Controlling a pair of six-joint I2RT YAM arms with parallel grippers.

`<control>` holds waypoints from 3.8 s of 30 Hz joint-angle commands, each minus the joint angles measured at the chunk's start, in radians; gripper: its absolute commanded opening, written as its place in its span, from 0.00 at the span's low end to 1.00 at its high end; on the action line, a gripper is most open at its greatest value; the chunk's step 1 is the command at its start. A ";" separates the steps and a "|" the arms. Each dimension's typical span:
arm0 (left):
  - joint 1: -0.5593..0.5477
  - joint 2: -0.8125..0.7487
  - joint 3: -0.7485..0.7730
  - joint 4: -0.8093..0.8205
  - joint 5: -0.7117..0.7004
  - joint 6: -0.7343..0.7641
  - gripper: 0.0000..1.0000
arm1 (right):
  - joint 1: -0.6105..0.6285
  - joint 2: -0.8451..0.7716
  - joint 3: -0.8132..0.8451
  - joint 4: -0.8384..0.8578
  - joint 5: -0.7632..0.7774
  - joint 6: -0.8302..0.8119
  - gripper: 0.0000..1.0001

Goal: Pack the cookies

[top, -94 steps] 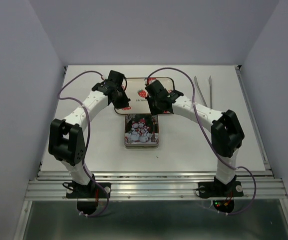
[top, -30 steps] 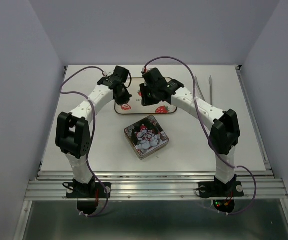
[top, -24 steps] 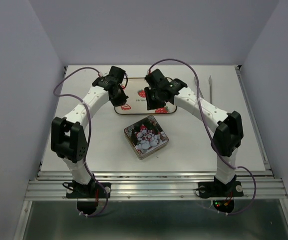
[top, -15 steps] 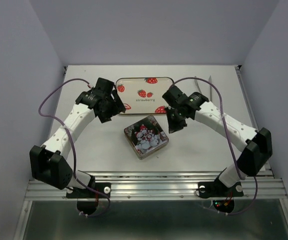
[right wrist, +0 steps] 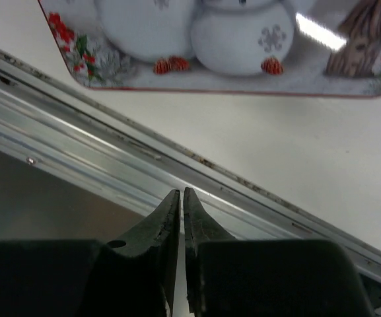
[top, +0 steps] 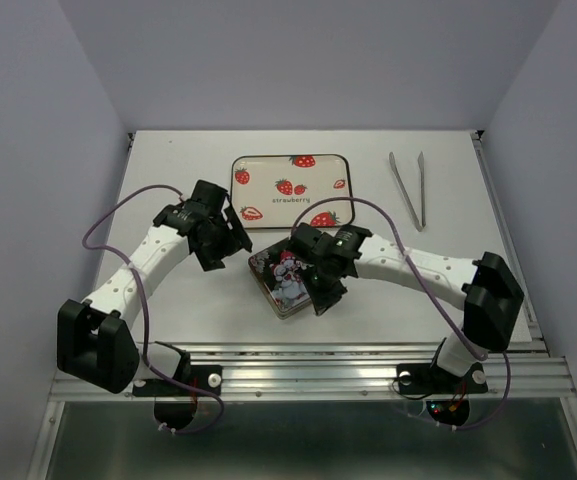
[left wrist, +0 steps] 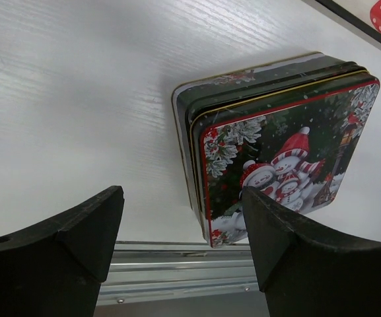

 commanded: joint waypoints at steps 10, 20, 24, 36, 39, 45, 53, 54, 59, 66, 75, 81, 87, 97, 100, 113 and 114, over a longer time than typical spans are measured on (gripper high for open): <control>0.001 -0.054 -0.091 0.096 0.050 -0.015 0.83 | 0.066 0.120 0.023 0.316 0.174 0.006 0.11; 0.001 -0.048 -0.125 0.133 0.059 -0.015 0.82 | 0.066 0.164 0.034 0.408 0.283 0.057 0.12; 0.001 -0.036 -0.143 0.168 0.075 -0.022 0.81 | 0.066 0.173 0.025 0.408 0.281 0.054 0.13; -0.001 0.025 -0.044 0.190 0.018 -0.048 0.69 | 0.066 0.086 0.164 0.279 0.214 0.010 0.13; 0.001 0.044 -0.005 0.198 0.016 -0.048 0.58 | 0.066 0.071 0.198 0.257 0.209 0.002 0.13; 0.001 0.116 0.090 0.231 0.018 -0.032 0.25 | -0.070 0.109 0.278 0.254 0.258 0.054 0.12; -0.001 0.170 0.062 0.273 0.013 -0.001 0.08 | -0.204 0.181 0.217 0.378 0.232 -0.001 0.10; -0.001 0.176 0.033 0.282 0.009 0.001 0.08 | -0.204 0.190 0.186 0.427 0.222 -0.009 0.10; -0.002 0.213 -0.050 0.305 -0.004 0.004 0.04 | -0.213 0.294 0.160 0.486 0.215 -0.032 0.09; -0.004 0.302 -0.068 0.270 -0.048 0.004 0.00 | -0.213 0.304 0.128 0.481 0.217 -0.018 0.07; -0.001 0.296 0.086 0.219 -0.096 0.041 0.00 | -0.213 0.305 0.374 0.403 0.180 -0.105 0.09; 0.012 0.297 0.350 0.127 -0.128 0.019 0.00 | -0.213 0.285 0.471 0.328 0.166 -0.098 0.11; 0.059 0.245 0.430 -0.028 -0.113 0.002 0.46 | -0.213 0.235 0.525 0.136 0.355 -0.009 0.31; 0.203 0.142 0.418 -0.177 -0.173 -0.001 0.99 | -0.394 0.051 0.318 0.073 0.499 0.261 1.00; 0.248 0.159 0.429 -0.187 -0.200 0.028 0.99 | -0.495 -0.003 0.229 0.070 0.456 0.276 1.00; 0.265 0.182 0.521 -0.197 -0.268 0.022 0.99 | -0.521 -0.080 0.234 0.144 0.593 0.169 1.00; 0.265 0.184 0.527 -0.201 -0.271 0.024 0.99 | -0.521 -0.087 0.229 0.153 0.602 0.163 1.00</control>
